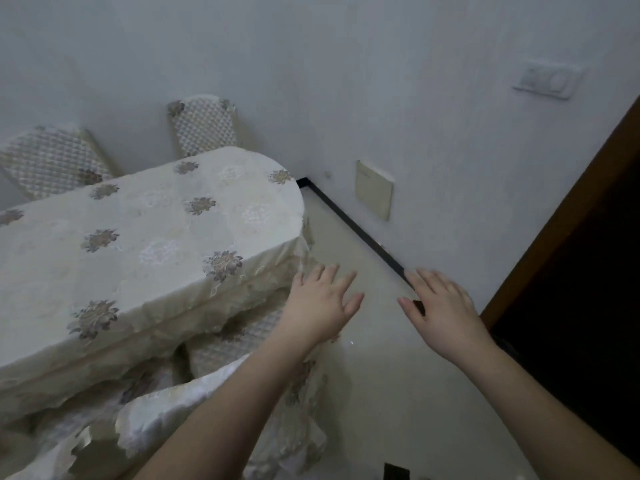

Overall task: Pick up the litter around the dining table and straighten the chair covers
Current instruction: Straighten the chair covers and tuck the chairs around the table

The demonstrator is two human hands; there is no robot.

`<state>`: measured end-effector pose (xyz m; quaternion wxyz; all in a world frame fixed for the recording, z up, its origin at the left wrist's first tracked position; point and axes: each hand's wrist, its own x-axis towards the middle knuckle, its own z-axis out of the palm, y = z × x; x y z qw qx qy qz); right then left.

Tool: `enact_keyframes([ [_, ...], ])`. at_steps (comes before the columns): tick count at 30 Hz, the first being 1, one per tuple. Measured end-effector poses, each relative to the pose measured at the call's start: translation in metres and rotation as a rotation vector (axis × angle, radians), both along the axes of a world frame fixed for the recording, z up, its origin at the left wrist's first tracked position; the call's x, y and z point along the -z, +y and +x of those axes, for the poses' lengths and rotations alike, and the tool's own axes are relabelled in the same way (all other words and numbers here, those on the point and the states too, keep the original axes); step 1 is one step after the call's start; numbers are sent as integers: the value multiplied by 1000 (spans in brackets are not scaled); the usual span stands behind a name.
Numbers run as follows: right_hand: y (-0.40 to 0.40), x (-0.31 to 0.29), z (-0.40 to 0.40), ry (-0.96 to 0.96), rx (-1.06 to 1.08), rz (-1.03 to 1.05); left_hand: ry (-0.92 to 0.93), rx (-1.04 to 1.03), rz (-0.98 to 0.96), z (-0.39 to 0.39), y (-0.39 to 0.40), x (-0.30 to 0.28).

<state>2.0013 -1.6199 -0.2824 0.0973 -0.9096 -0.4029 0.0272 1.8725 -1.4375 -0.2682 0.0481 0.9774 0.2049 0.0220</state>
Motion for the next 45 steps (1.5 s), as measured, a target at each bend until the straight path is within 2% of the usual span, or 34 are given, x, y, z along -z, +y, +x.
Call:
enact_keyframes([
  [7,9,-20,103,-60,3,5,-93,117,161,112,2,-28],
  [11,16,-41,169,-84,36,64,-74,78,130,177,10,-43],
  [14,16,-62,223,-27,14,88,-72,77,120,220,20,-63],
  [20,39,-106,325,-64,28,197,-113,54,144,277,47,-101],
  [28,131,-126,382,-154,-55,194,-250,2,183,335,111,-132],
  [36,256,-146,430,-230,-133,180,-308,-45,194,395,223,-143],
  [45,337,-161,518,-284,-125,204,-319,-35,179,480,326,-146],
])
